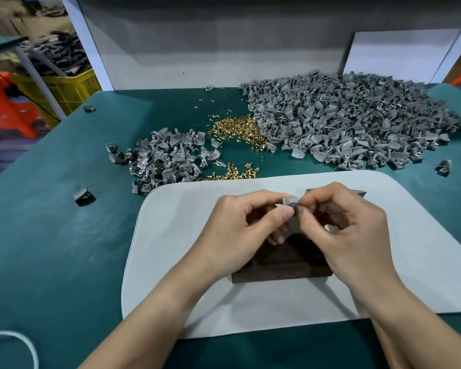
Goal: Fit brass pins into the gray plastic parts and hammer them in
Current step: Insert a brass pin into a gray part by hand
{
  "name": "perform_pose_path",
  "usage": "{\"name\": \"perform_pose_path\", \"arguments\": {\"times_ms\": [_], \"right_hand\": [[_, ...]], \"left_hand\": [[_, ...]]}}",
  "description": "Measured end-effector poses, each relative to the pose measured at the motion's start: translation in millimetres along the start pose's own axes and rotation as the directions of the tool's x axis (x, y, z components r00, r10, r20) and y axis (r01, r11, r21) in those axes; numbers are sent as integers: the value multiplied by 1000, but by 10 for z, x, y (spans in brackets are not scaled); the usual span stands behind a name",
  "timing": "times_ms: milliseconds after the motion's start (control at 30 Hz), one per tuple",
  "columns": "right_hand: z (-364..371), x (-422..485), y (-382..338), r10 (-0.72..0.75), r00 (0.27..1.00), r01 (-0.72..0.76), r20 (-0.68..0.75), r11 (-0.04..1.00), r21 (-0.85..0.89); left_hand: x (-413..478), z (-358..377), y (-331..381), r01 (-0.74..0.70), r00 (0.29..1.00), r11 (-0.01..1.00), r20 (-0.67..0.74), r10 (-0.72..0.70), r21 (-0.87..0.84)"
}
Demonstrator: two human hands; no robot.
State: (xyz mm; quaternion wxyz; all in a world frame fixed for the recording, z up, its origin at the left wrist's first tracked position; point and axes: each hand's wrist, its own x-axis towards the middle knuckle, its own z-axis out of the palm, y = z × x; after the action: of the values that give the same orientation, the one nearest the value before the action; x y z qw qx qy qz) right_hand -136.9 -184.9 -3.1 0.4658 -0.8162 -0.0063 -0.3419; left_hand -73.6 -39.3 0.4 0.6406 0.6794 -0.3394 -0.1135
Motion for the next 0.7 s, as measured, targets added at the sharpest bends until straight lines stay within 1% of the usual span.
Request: {"name": "perform_pose_path", "arguments": {"times_ms": [100, 167, 200, 267, 333, 400, 467, 567, 700], "right_hand": [[-4, 4, 8, -22, 999, 23, 34, 1000, -19], [-13, -5, 16, -6, 999, 6, 49, 1000, -5], [-17, -6, 18, 4, 999, -5, 53, 1000, 3], [-14, -5, 16, 19, 998, -20, 66, 1000, 13], [-9, -2, 11, 33, 997, -35, 72, 999, 21], [-13, -3, 11, 60, 995, -65, 82, 996, 54], [-14, -9, 8, 96, 991, -106, 94, 987, 117], [-12, 2, -11, 135, 986, -153, 97, 967, 205], [-19, 11, -23, 110, 988, -134, 104, 956, 261]], "left_hand": [[15, -23, 1, -23, 999, 997, -40, 26, 77], [23, -37, -5, -57, 996, 986, -52, 66, 159], [25, -39, -7, -59, 996, 985, -63, 70, 163], [23, -29, 0, -33, 996, 996, -79, 39, 84], [18, -18, 10, -7, 998, 999, -67, 4, -46], [17, -13, 22, 17, 998, 984, -54, -27, -178], [19, -30, 28, 56, 997, 960, -32, -68, -276], [23, -51, 46, 105, 994, 937, 18, -105, -334], [29, -51, 56, 145, 989, 914, 30, -144, -380]]}}
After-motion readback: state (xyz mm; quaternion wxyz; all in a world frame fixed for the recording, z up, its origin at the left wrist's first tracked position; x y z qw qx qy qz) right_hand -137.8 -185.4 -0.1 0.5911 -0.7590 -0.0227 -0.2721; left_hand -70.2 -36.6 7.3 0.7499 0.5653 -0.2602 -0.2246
